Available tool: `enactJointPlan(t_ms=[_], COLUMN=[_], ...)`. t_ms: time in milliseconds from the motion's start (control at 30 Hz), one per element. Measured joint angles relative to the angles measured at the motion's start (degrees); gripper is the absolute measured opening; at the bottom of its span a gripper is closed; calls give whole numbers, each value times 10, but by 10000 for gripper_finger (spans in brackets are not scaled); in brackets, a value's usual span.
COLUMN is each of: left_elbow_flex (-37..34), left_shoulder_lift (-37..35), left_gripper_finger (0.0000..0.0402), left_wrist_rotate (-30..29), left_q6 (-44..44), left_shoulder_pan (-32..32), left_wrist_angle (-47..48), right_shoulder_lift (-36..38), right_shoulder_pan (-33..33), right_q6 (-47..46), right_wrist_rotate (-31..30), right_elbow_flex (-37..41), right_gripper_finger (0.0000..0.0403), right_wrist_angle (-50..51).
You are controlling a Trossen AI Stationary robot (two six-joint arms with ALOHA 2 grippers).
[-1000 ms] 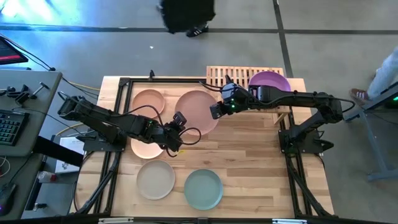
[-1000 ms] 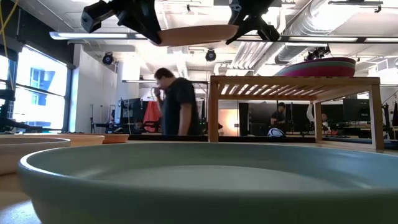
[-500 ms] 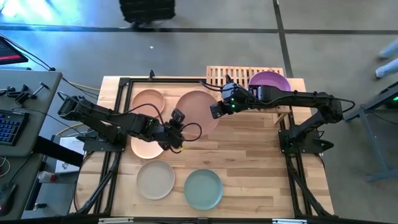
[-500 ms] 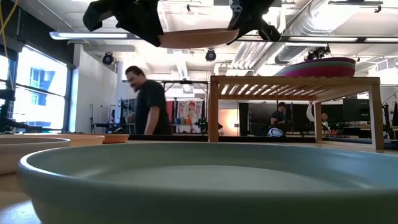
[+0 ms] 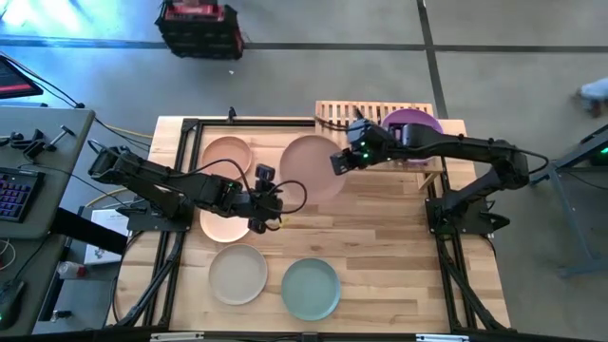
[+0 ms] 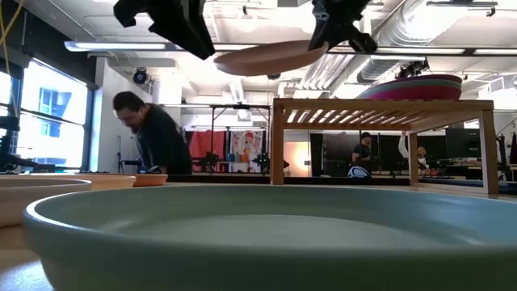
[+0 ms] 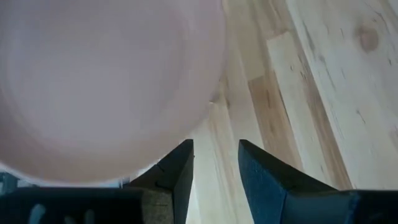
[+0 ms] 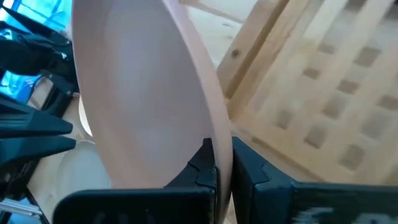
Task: Place and stack plates onto a shelf
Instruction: Stack the light brown plate on top of the purple plate on the shelf
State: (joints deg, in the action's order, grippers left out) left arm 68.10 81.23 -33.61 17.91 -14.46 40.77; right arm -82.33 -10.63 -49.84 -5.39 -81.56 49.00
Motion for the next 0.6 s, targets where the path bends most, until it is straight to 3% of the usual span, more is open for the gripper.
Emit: enactJointPlan(t_ms=[267, 600], left_elbow_flex=[0, 0], left_shoulder_lift=[0, 0], left_gripper_finger=[116, 115], left_wrist_rotate=[-8, -63], left_q6=[-22, -44], left_shoulder_pan=[5, 41], left_wrist_angle=[-2, -5], right_shoulder_lift=[83, 179], right_shoulder_pan=[-42, -119], right_q6=[45, 99], right_wrist_rotate=[0, -5], right_elbow_flex=[0, 0], right_gripper_finger=[1, 0], right_wrist_angle=[45, 104])
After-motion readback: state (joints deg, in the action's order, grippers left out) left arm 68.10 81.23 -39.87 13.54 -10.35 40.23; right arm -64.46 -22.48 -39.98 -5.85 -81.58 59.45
